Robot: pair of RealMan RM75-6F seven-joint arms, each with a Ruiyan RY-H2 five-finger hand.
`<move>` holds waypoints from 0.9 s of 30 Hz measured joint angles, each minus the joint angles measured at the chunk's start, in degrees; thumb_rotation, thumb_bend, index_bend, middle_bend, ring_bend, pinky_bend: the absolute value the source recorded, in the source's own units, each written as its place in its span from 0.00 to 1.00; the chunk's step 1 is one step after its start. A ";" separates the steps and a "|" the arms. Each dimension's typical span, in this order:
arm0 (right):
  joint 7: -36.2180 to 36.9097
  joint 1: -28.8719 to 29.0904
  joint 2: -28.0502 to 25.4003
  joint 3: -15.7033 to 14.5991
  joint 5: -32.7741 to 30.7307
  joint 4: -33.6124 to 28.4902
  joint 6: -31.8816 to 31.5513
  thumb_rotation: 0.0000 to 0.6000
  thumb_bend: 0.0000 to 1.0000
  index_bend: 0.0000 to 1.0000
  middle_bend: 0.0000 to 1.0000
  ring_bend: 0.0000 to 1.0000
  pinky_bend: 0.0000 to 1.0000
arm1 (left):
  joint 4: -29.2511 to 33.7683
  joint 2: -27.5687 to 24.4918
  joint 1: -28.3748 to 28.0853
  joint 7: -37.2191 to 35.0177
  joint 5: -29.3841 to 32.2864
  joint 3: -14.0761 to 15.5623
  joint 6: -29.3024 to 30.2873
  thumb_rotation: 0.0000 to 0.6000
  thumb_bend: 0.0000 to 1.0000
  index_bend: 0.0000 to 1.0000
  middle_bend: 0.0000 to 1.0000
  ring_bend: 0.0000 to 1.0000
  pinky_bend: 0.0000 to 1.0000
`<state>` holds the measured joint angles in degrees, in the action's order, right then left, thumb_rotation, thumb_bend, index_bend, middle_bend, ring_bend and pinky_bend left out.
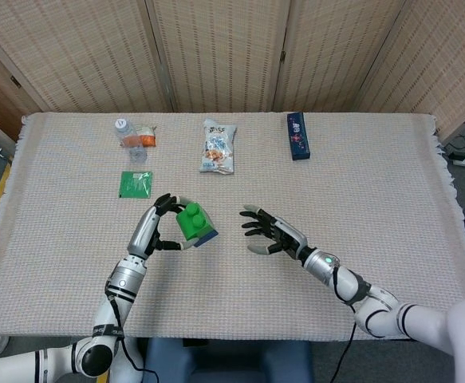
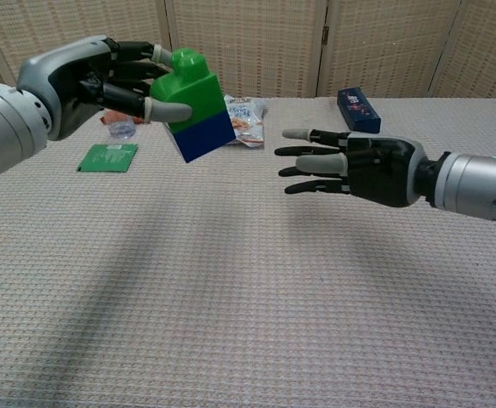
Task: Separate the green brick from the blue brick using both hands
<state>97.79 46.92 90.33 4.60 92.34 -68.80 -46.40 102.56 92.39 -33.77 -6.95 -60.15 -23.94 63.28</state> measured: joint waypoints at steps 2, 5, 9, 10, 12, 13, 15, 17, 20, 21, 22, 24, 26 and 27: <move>0.54 1.58 1.81 0.61 -0.57 0.70 0.87 1.00 0.31 0.06 0.11 0.17 0.20 | -0.16 -0.19 -0.21 -0.13 0.12 0.05 -0.03 1.00 0.24 0.63 0.82 0.41 0.08; 1.33 3.57 3.60 1.52 -1.59 1.60 1.86 1.00 0.31 0.06 0.11 0.17 0.20 | -0.33 -0.30 -0.35 -0.24 -0.01 0.05 0.31 1.00 0.24 0.63 0.82 0.41 0.08; 1.59 4.83 4.62 2.41 -2.89 2.26 2.34 1.00 0.31 0.06 0.11 0.18 0.20 | -0.30 -0.59 -0.38 -1.01 -0.07 0.14 0.49 1.00 0.24 0.63 0.82 0.41 0.08; 1.77 4.96 4.74 2.48 -2.98 2.25 2.34 1.00 0.31 0.06 0.11 0.18 0.20 | -0.26 -0.67 -0.39 -1.17 -0.06 0.19 0.48 1.00 0.24 0.63 0.82 0.41 0.08; 2.13 5.41 5.13 2.50 -2.95 2.24 2.20 1.00 0.31 0.06 0.11 0.18 0.20 | -0.25 -0.84 -0.48 -1.38 -0.06 0.35 0.43 1.00 0.24 0.63 0.82 0.41 0.08; 2.18 5.58 5.35 2.45 -2.90 2.25 2.10 1.00 0.31 0.06 0.11 0.18 0.20 | -0.27 -0.91 -0.53 -1.47 -0.03 0.37 0.39 1.00 0.24 0.63 0.82 0.41 0.08; 2.26 5.93 5.71 2.24 -2.75 2.16 1.85 1.00 0.31 0.06 0.11 0.18 0.20 | -0.44 -1.02 -0.61 -1.59 0.04 0.38 0.42 1.00 0.24 0.63 0.82 0.41 0.08; 2.15 6.08 5.86 2.04 -2.64 2.05 1.60 1.00 0.31 0.06 0.11 0.18 0.20 | -0.62 -1.14 -0.70 -1.82 0.26 0.40 0.38 1.00 0.24 0.63 0.82 0.41 0.08; 2.00 6.45 5.84 1.86 -2.53 1.69 1.29 1.00 0.31 0.05 0.11 0.18 0.20 | -0.83 -1.21 -0.80 -1.99 0.43 0.64 0.31 1.00 0.24 0.63 0.82 0.41 0.08; 1.99 6.67 5.69 1.84 -2.46 1.48 1.22 1.00 0.31 0.06 0.11 0.18 0.20 | -0.86 -1.22 -0.81 -2.02 0.45 0.74 0.30 1.00 0.24 0.63 0.82 0.41 0.08; 1.90 6.83 5.57 1.84 -2.41 1.35 1.17 1.00 0.31 0.06 0.11 0.17 0.20 | -0.87 -1.23 -0.81 -2.08 0.46 0.83 0.31 1.00 0.24 0.63 0.82 0.41 0.08; 1.44 7.13 5.23 1.82 -2.30 0.97 1.08 1.00 0.31 0.06 0.11 0.17 0.20 | -0.91 -1.29 -0.84 -2.25 0.41 1.03 0.31 1.00 0.24 0.63 0.82 0.41 0.08; 0.99 7.50 4.80 1.82 -2.28 0.59 1.17 1.00 0.31 0.06 0.11 0.17 0.20 | -0.88 -1.38 -0.84 -2.47 0.32 1.17 0.29 1.00 0.24 0.63 0.82 0.41 0.08; 0.85 7.91 4.43 2.03 -2.38 0.47 1.51 1.00 0.31 0.06 0.11 0.17 0.20 | -0.83 -1.43 -0.82 -2.57 0.23 1.27 0.28 1.00 0.24 0.63 0.82 0.41 0.08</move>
<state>98.64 54.83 94.77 6.62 89.97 -68.33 -44.90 101.74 90.96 -34.59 -9.52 -59.92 -22.67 63.57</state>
